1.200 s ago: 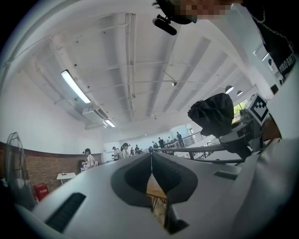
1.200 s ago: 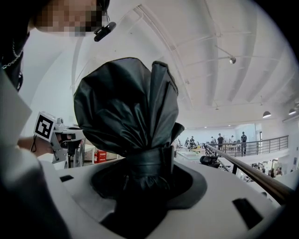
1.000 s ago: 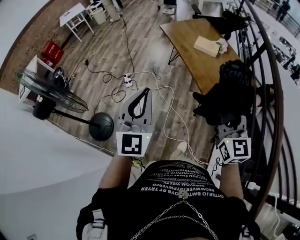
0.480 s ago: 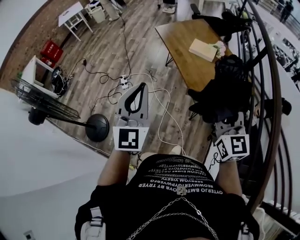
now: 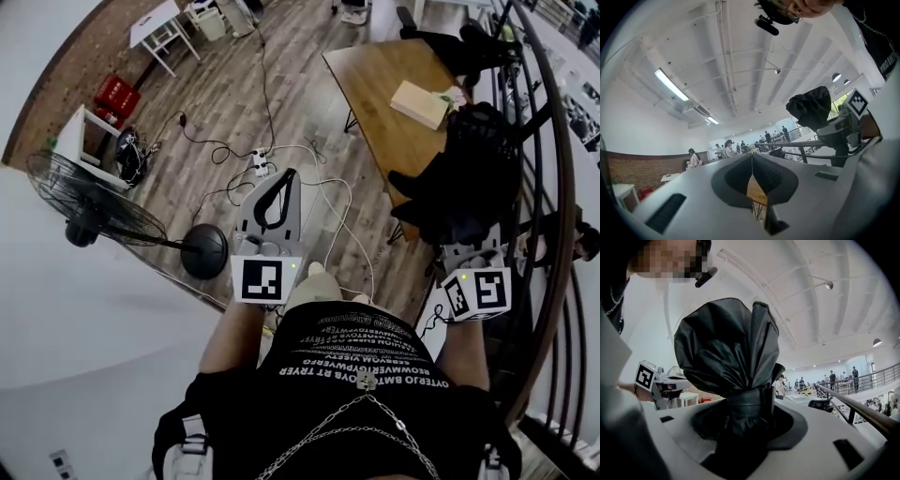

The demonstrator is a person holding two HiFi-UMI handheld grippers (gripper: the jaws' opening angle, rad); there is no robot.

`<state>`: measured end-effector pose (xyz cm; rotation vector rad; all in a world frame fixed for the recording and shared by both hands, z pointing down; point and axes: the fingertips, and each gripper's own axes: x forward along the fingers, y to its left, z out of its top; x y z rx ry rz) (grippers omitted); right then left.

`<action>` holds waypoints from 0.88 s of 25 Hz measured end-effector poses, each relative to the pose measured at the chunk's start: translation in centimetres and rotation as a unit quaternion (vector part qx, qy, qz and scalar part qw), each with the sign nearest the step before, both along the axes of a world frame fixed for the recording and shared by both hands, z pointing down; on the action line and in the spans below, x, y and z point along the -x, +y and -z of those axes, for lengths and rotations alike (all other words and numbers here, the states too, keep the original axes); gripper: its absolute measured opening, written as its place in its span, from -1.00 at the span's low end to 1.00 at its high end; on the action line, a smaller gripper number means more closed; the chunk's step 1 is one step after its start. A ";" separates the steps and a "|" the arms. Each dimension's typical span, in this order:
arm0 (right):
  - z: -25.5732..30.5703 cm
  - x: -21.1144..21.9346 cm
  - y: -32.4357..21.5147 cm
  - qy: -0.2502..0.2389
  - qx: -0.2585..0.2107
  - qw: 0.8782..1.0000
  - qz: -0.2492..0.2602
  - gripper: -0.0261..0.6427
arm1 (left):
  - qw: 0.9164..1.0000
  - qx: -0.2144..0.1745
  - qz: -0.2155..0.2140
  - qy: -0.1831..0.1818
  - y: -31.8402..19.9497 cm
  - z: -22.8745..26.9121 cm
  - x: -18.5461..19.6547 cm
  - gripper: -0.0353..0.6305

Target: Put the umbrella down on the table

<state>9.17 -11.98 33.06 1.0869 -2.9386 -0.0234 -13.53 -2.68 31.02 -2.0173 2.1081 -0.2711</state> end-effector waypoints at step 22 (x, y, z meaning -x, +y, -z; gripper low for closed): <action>-1.6 6.7 -11.3 0.014 0.029 0.998 -0.053 -0.21 | 0.995 0.016 -0.097 0.016 -16.6 -1.9 6.0 -0.81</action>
